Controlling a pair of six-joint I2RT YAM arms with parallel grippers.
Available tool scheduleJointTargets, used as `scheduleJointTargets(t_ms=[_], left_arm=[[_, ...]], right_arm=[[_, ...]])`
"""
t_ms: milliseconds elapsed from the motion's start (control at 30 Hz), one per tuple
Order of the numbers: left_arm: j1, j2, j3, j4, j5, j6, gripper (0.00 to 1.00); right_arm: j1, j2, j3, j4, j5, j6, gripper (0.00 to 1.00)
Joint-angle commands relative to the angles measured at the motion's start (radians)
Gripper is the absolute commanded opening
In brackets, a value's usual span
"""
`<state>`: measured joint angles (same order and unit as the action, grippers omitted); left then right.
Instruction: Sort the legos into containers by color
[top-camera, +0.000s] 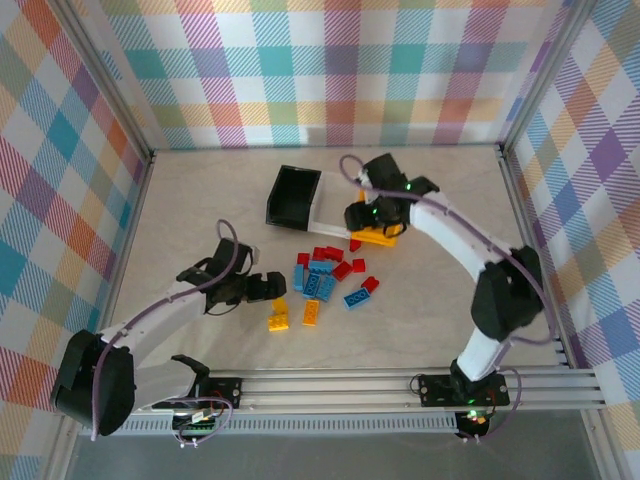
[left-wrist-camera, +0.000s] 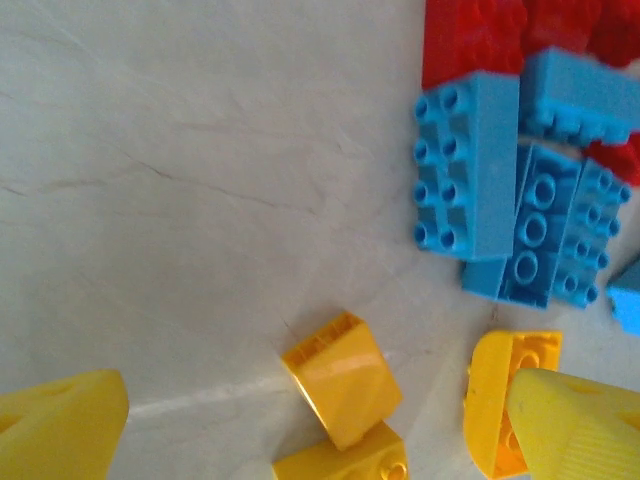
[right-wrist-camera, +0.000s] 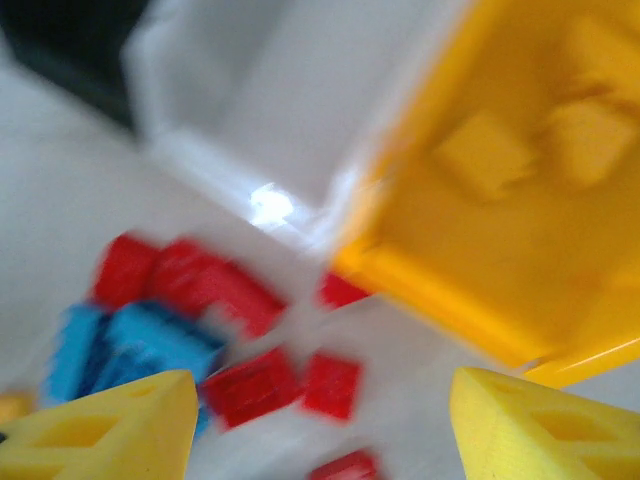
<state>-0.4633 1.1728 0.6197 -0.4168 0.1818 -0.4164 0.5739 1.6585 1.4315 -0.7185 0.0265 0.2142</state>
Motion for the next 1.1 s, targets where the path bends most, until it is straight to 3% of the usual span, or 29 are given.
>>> scheduleJointTargets(t_ms=[0,167,500,800,1067], left_arm=[[-0.085,0.016,0.004,-0.011,-0.048,-0.041,0.96],[-0.169,0.037,-0.011,-0.019,-0.131,-0.073,0.94],[-0.179,0.149,0.057,-0.056,-0.188,-0.120,0.83],[-0.207,0.297,0.154,-0.101,-0.198,-0.156,0.75],[-0.218,0.405,0.189,-0.128,-0.182,-0.160,0.60]], right_arm=[[0.105,-0.071,-0.138,0.019,-0.059,0.085,0.68],[0.229,-0.160,-0.289,0.051,-0.049,0.171,0.69],[0.370,-0.232,-0.398,0.092,-0.028,0.281,0.69],[0.395,-0.212,-0.424,0.126,-0.028,0.283,0.69],[0.395,-0.215,-0.430,0.134,-0.019,0.261,0.69]])
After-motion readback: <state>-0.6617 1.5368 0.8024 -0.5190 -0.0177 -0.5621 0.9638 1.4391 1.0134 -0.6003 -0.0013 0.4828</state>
